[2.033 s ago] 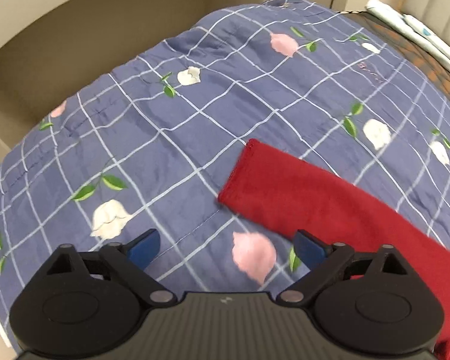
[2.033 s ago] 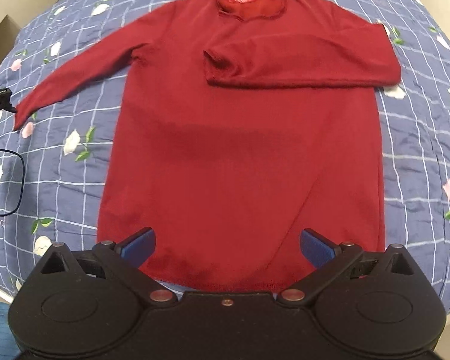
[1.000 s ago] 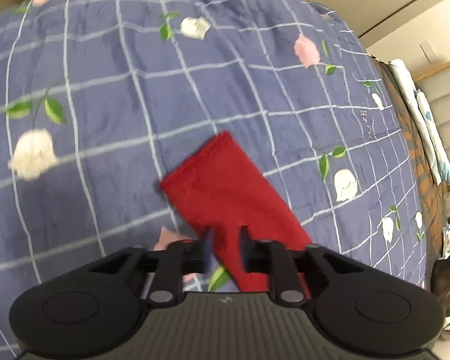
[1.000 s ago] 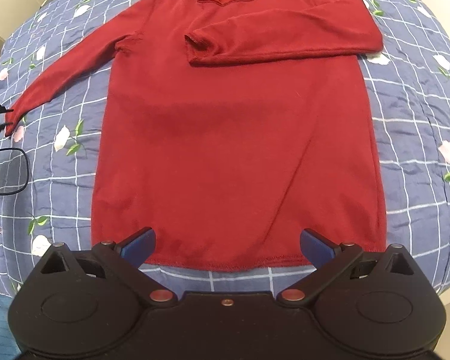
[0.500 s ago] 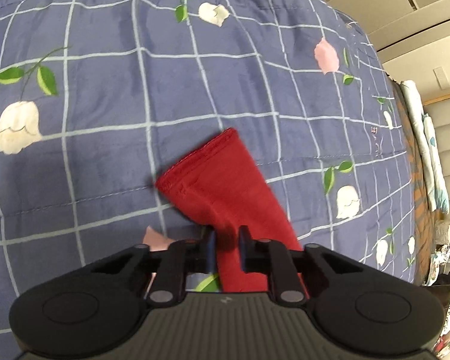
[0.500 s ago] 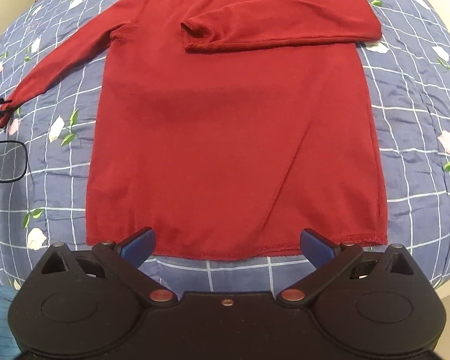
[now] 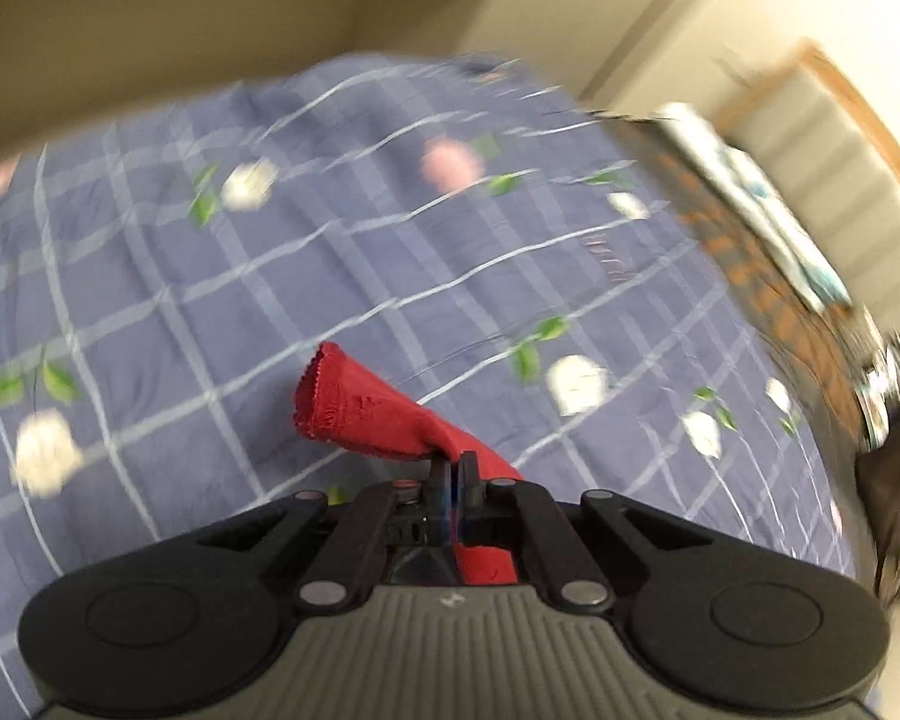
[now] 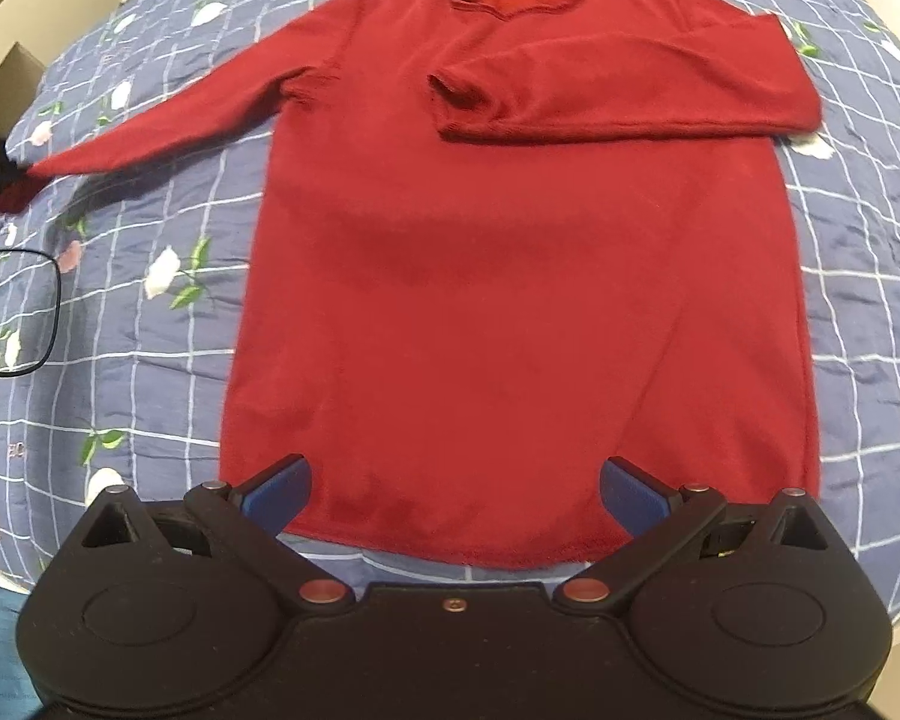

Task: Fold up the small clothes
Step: 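Lift the sleeve with the left gripper and fold it across the sweater body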

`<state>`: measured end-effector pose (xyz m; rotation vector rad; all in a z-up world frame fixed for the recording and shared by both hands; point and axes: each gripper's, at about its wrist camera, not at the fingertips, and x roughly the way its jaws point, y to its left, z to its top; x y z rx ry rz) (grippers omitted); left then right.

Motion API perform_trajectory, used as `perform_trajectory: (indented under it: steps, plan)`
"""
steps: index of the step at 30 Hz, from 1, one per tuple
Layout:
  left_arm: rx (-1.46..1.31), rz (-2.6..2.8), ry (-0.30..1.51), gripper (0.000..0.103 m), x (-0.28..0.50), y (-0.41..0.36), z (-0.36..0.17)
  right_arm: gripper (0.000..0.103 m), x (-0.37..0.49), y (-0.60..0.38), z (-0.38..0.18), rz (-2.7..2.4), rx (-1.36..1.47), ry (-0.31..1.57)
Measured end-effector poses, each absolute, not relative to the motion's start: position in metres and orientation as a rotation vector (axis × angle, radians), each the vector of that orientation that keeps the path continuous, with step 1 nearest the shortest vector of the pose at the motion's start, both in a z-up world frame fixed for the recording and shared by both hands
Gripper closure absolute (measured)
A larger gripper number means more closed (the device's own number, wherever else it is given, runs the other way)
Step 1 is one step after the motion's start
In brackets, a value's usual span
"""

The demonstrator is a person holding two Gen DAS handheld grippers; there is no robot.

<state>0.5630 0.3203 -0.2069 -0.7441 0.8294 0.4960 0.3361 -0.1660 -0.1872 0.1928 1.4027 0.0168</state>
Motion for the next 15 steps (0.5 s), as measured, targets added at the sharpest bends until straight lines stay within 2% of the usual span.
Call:
perform_trajectory:
  steps: [7,15]
  plan:
    - [-0.434,0.311,0.711,0.103,0.575,0.249,-0.141,0.001,0.328,-0.177,-0.189,0.023,0.230,1.381]
    - [-0.179,0.028,0.612,0.103,0.572,0.122,-0.078,0.001,0.311,-0.218,-0.191,-0.012,0.292,1.356]
